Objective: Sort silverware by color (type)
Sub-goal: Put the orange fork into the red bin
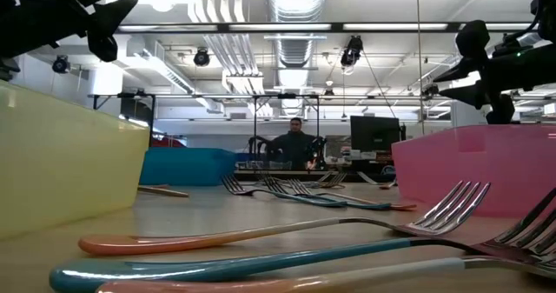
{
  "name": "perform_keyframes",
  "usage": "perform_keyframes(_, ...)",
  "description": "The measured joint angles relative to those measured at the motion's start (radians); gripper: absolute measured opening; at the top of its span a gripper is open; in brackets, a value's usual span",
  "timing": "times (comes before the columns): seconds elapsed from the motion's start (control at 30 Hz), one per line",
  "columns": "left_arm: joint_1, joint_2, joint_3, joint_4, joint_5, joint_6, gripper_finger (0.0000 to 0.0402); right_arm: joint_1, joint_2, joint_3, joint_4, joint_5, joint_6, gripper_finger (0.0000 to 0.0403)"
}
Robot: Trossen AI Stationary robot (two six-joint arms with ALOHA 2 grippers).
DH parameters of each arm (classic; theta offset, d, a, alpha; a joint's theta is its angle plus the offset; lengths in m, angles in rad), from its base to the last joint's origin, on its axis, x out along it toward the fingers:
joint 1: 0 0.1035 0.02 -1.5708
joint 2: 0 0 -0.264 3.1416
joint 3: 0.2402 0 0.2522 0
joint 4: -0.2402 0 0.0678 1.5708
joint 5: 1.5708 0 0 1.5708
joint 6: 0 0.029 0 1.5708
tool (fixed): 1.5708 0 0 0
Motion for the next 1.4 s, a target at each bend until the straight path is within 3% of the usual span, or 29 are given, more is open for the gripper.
perform_keyframes(0.27, 0.0, 0.0, 0.0, 0.0, 0.0, 0.0, 0.0141, 0.0, 0.0, 0.0, 0.0, -0.008, 0.009, 0.0128)
perform_keyframes(0.47, 0.0, 0.0, 0.0, 0.0, 0.0, 0.0, 0.0141, 0.001, 0.0, 0.0, -0.007, -0.053, -0.112, 0.0128)
perform_keyframes(0.7, 0.0, 0.0, 0.0, 0.0, 0.0, 0.0, 0.0141, 0.001, 0.0, 0.0, -0.006, -0.198, 0.089, 0.0128)
perform_keyframes(1.13, 0.0, 0.0, 0.0, 0.0, 0.0, 0.0, 0.0141, 0.0, 0.0, 0.0, -0.005, -0.19, 0.15, 0.0128)
perform_keyframes(1.33, 0.0, 0.0, 0.0, 0.0, 0.0, 0.0, 0.0141, 0.0, 0.0, 0.0, 0.001, -0.188, 0.006, 0.0128)
perform_keyframes(1.4, 0.0, 0.0, 0.0, 0.0, 0.0, 0.0, 0.0141, 0.0, 0.001, 0.0, 0.001, -0.127, -0.019, 0.0128)
